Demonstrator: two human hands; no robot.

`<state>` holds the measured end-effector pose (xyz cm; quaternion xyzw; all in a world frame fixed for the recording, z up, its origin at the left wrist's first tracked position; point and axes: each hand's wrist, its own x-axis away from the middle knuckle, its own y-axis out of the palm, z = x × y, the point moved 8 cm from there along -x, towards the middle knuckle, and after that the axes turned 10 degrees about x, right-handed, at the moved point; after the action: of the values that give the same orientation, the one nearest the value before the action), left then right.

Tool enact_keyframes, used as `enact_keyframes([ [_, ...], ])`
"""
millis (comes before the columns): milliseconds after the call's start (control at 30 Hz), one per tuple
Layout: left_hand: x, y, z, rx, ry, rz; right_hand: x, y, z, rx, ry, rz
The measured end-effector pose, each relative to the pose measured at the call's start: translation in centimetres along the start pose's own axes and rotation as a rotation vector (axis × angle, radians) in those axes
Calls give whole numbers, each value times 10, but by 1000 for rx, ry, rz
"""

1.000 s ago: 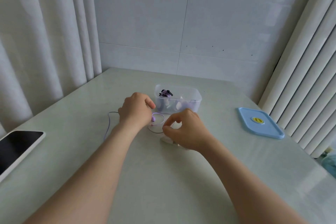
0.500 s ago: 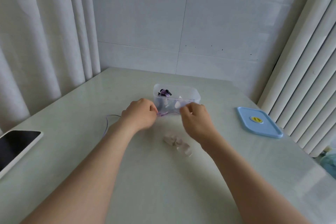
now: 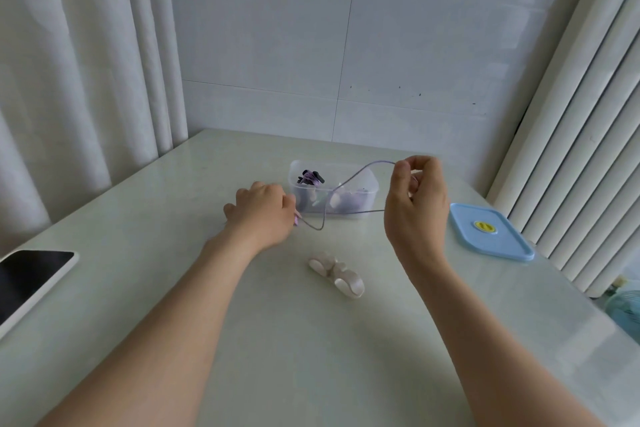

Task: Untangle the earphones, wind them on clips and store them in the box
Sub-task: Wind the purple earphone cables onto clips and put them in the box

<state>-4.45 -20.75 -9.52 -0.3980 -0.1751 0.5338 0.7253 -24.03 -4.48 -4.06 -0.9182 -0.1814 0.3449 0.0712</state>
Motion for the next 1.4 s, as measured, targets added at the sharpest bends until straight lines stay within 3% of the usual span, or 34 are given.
enact_keyframes([
  [267, 1, -29, 4, 700, 18, 289, -6, -2, 16, 762, -37, -89],
  [433, -4, -15, 0, 999, -32, 185, 6, 10, 36, 1233, -71, -367],
  [600, 1, -13, 10, 1085, -28, 40, 6, 12, 29, 1359, -151, -379],
  [700, 7, -4, 22, 1007, 29, -112, 5, 21, 23, 1211, -273, -347],
  [800, 13, 4, 34, 928, 78, -217, 10, 33, 10, 604, -256, -418],
  [867, 16, 7, 39, 910, 87, -265, 21, 42, -3, 337, -284, -475],
  [1033, 24, 9, 47, 933, 100, -390, 27, 47, -17, 260, -414, -419],
  [1133, 15, 4, 39, 902, 90, -276, 20, 42, -12, 295, -417, -374],
  [1300, 5, -15, 19, 680, 68, 73, 6, 25, -6, 335, -324, -246],
  [1400, 0, -18, 7, 703, 3, 144, 2, 20, -2, 357, -267, -245],
])
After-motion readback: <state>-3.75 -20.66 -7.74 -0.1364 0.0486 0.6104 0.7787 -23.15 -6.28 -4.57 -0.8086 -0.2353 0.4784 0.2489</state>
